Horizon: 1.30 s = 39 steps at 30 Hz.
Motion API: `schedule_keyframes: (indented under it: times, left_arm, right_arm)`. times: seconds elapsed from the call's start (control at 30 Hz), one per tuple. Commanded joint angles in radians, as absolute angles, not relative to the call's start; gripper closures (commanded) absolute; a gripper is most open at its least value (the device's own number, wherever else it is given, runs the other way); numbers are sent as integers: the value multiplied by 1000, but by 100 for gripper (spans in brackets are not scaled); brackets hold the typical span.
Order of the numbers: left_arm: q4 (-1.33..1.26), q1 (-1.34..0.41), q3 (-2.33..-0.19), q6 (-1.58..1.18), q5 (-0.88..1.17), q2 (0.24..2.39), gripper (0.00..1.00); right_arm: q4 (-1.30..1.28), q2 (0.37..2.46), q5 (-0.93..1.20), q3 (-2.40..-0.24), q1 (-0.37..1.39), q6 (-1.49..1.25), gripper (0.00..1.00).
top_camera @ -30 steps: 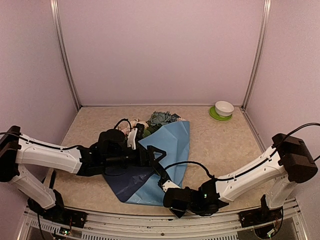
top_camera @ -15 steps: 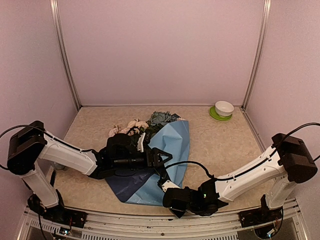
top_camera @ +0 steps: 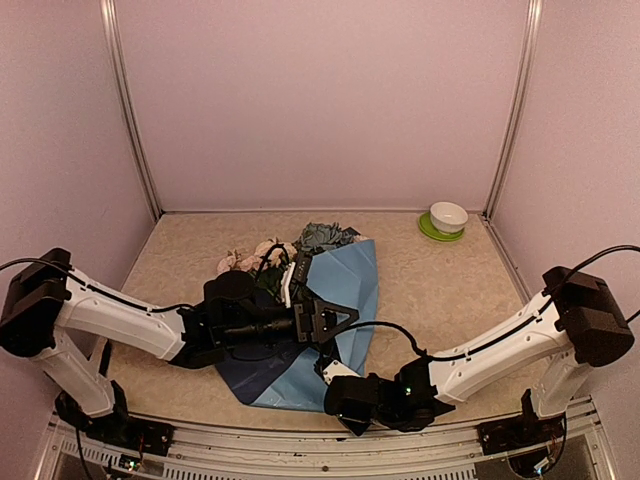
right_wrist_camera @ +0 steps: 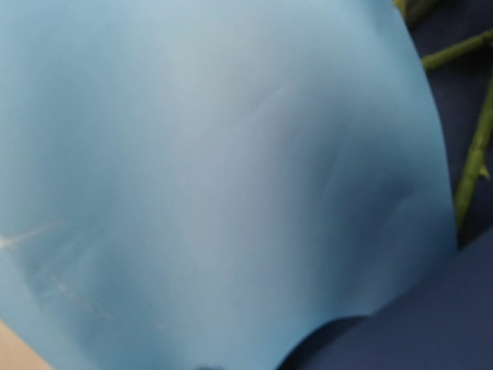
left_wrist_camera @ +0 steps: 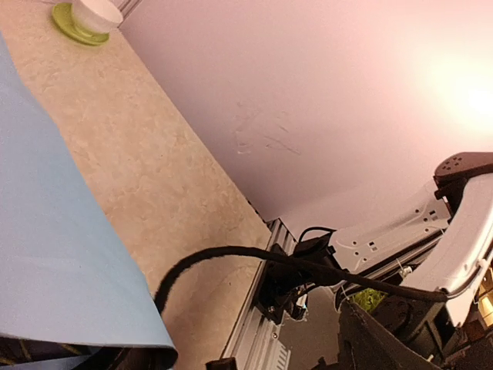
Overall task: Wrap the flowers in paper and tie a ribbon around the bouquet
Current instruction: Fold the one-fourth-folded wrapping paper at the center of the board.
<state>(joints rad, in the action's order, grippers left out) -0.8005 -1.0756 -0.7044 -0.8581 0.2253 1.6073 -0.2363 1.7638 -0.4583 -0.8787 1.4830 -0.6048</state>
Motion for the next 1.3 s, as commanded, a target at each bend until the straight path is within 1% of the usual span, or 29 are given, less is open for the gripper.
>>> schedule_keyframes:
  times: [0.0,0.07,0.13,0.2,0.23,0.33,0.4,0.5,0.57,0.6,0.67,0.77,0.83,0.9,1.0,1.07,1.1,1.13,1.27]
  left_arm:
    - [-780,-1119,-677,-781,74,1533,24]
    - [-834,-1121,-649,-832,102,1550,24]
    - [-824,-1132,-657,-851,105,1574,26]
    - [-784,-1127,-672,-854,94,1597,28]
    - [-764,-1114,-679,-854,94,1607,31]
    - [-728,-1078,-691,-848,76,1621,46]
    - [-699,-1061,-704,-840,72,1624,61]
    - [-635,-1059,-728,-810,81,1626,80]
    - [-584,-1051,-731,-791,81,1629,98]
    - [-558,-1044,-726,-781,71,1631,100]
    - [-527,-1023,-704,-766,52,1644,100]
    - [-539,-987,-669,-752,78,1693,100]
    - [-552,-971,-668,-748,110,1735,100]
    - [-565,-970,-674,-746,110,1779,100]
    - [-609,-964,-669,-758,129,1826,100]
    - [-617,-963,-668,-759,130,1841,100]
    - [-617,-962,-665,-760,124,1845,100]
    - [-618,-962,-660,-761,122,1844,100]
    - [-633,-963,-636,-763,127,1825,100]
  right_arm:
    - [-379,1855,-424,-839,1475,-594,76]
    - [-379,1860,-423,-846,1475,-590,76]
    - [-386,1863,-427,-850,1474,-588,77]
    - [-389,1864,-427,-850,1474,-590,77]
    - [-390,1863,-425,-849,1475,-591,77]
    - [-391,1856,-425,-843,1476,-593,77]
    - [-395,1853,-428,-844,1475,-593,77]
    - [-405,1851,-432,-848,1476,-595,76]
    - [-408,1845,-436,-848,1476,-593,76]
    - [-410,1840,-438,-849,1475,-591,75]
    - [-419,1824,-446,-850,1476,-579,69]
    - [-440,1782,-467,-843,1476,-549,48]
    - [-444,1740,-468,-837,1479,-520,38]
    - [-434,1691,-448,-828,1482,-484,30]
    - [-413,1612,-394,-821,1492,-424,23]
    - [-403,1554,-333,-817,1500,-390,15]
    - [-398,1527,-296,-814,1504,-364,6]
    - [-394,1501,-252,-811,1504,-348,1]
    - [-389,1397,-79,-810,1504,-283,0]
